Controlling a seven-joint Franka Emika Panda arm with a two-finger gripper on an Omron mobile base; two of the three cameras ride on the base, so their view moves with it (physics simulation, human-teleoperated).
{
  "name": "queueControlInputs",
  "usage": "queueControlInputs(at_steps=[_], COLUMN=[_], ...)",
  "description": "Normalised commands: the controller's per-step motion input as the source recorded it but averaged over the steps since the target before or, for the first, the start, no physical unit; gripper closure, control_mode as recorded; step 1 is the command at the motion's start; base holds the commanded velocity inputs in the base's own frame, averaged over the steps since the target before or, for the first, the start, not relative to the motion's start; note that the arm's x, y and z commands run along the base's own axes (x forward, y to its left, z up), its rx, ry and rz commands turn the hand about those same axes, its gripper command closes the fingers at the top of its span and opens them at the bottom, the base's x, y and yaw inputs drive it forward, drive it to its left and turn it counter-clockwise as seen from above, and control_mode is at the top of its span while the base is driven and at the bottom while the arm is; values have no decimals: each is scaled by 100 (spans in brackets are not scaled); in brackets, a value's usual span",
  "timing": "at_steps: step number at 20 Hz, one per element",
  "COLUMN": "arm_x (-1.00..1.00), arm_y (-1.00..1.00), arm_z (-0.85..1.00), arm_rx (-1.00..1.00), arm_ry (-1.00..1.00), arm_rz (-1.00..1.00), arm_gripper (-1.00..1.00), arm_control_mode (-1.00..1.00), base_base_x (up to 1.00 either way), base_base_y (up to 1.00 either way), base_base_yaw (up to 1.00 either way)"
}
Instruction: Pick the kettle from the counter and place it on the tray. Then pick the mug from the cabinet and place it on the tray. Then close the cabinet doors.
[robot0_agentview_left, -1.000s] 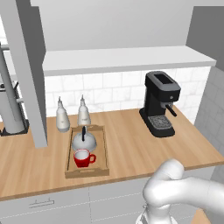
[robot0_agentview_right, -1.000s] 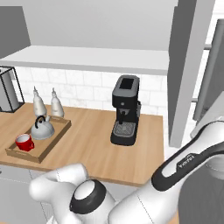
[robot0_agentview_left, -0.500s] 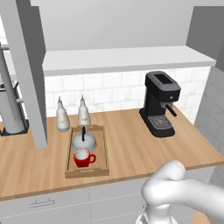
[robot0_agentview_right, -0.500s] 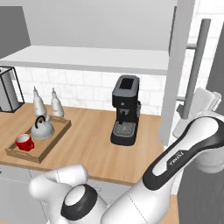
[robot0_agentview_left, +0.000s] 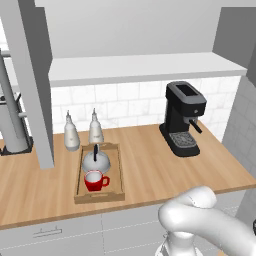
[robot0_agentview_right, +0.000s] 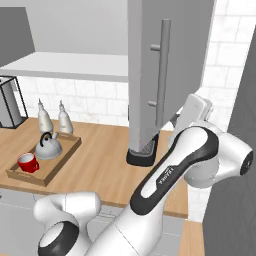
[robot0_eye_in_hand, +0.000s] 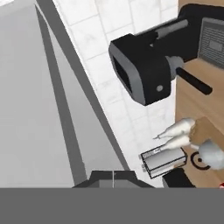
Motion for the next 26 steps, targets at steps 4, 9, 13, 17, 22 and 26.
queueControlInputs(at_steps=[4, 9, 13, 17, 22, 26], arm_x=[21, 20, -4, -23, 0, 3], arm_y=[51, 0, -29, -23, -23, -18], arm_z=[28, 54, 73, 60, 83, 86], arm_rx=[0, 0, -7, -22, -33, -27], arm_ry=[-23, -5, 16, 45, 42, 3], arm_rz=[11, 16, -2, -25, -13, 21], arm_gripper=[100, 100, 100, 100, 100, 100], arm_control_mode=[-100, -100, -100, -100, -100, -100], base_base_x=[0, 0, 0, 0, 0, 0], base_base_y=[0, 0, 0, 0, 0, 0], base_base_yaw=[0, 0, 0, 0, 0, 0])
